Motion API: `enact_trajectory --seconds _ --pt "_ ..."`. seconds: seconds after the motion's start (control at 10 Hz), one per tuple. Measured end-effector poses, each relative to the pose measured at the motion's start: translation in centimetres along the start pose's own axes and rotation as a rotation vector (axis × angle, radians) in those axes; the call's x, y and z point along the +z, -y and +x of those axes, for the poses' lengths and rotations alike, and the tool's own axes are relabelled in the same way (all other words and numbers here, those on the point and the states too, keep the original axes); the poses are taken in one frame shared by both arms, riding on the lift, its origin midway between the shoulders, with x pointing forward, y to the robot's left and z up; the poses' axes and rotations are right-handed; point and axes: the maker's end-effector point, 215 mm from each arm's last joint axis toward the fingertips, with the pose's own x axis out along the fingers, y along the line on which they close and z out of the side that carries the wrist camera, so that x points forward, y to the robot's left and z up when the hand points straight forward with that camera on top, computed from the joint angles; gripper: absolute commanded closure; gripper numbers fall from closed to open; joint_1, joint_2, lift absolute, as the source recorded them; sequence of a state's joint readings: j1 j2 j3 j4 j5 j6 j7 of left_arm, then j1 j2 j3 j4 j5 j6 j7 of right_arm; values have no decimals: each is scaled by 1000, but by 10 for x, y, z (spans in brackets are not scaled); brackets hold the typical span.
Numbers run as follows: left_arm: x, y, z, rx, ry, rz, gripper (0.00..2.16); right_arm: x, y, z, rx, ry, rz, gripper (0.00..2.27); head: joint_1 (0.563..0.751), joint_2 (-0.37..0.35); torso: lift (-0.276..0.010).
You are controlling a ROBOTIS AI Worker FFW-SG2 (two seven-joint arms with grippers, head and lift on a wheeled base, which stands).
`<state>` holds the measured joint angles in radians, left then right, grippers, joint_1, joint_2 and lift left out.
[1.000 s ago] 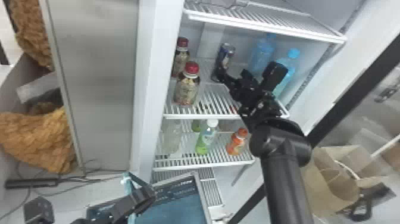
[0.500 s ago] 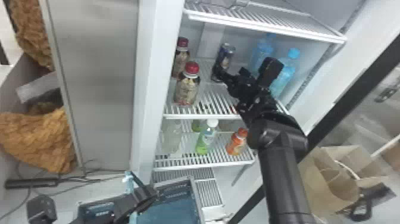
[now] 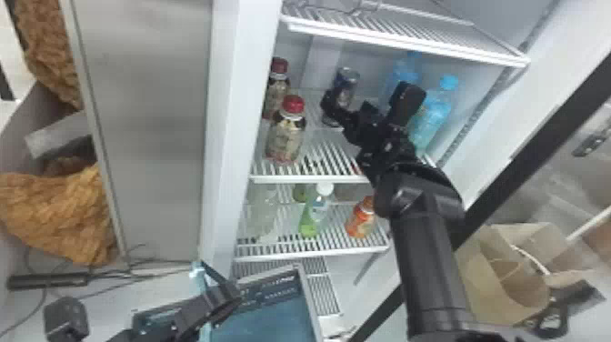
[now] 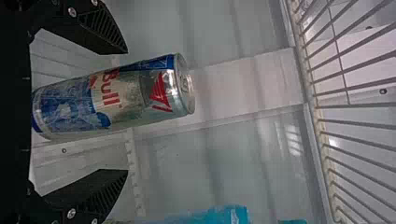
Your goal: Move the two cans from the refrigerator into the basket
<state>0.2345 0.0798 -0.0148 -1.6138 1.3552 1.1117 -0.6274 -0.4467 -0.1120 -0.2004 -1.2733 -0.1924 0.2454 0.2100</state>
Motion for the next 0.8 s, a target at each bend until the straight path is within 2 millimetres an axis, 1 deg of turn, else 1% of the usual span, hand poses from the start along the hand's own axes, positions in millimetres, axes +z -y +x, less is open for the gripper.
enact_trajectory --seconds 0.2,0.4,0.5,0.7,0.8 --pt "0 -1 1 0 -1 -1 1191 6 -8 8 9 -1 -12 148 681 -350 -31" --pt "1 -1 2 -1 0 -1 1191 6 -11 15 13 -14 -22 185 677 -343 -31" --pt "1 -1 2 -2 1 -3 1191 3 -11 16 12 -26 -25 291 678 -342 -31" --pt "1 -1 2 -4 2 -4 1191 -6 -10 17 10 -57 -20 955 683 -341 -31" --pt "1 -1 2 -4 2 -4 1191 -9 -9 18 8 -69 -18 1187 684 -341 -31"
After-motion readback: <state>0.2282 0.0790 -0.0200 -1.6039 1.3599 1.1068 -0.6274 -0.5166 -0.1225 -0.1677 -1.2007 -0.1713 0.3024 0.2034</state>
